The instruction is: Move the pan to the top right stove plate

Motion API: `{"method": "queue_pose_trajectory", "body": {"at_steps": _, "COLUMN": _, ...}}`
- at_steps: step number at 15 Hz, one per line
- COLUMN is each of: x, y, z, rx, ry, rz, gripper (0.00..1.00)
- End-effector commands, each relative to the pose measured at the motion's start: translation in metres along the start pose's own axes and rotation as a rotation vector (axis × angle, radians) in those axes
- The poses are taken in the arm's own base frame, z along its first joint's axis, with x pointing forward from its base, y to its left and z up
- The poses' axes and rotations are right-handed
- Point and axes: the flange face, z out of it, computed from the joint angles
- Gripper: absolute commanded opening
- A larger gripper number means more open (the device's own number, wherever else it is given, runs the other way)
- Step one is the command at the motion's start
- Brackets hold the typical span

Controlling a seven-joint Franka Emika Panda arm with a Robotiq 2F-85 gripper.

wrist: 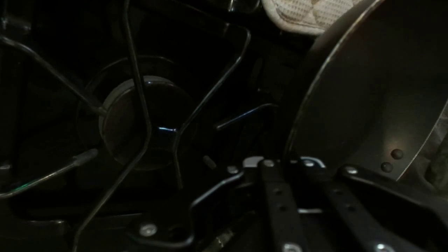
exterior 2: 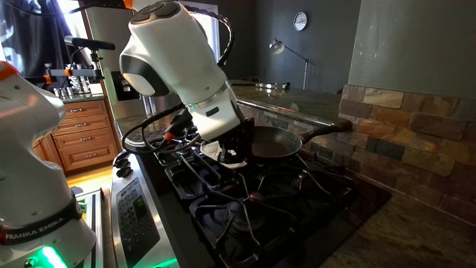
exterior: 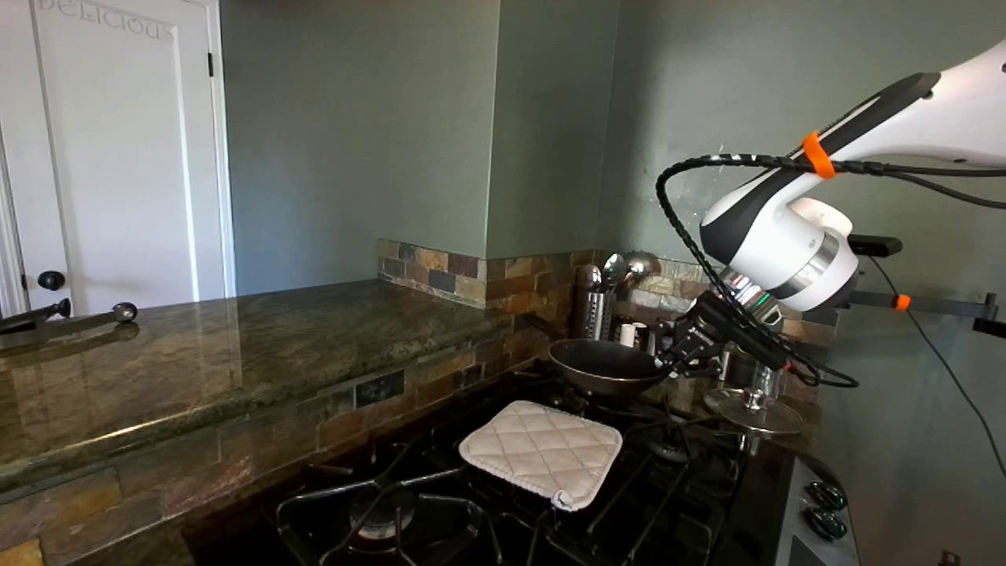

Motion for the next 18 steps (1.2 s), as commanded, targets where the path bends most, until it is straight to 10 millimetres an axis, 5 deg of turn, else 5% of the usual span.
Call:
{"method": "queue_pose_trajectory", "body": {"at_steps": 1, "x": 0.006, "y": 0.000, "z": -0.006, "rx": -0.011, "ry": 0.073, "rz": 0.104, "gripper": 0.02}}
{"method": "queue_pose_trajectory", "body": {"at_steps": 18, "x": -0.012, "y": -0.017, "z": 0.021, "rx": -0.041, "ry": 0.168, "rz": 0.291, "gripper": 0.02}}
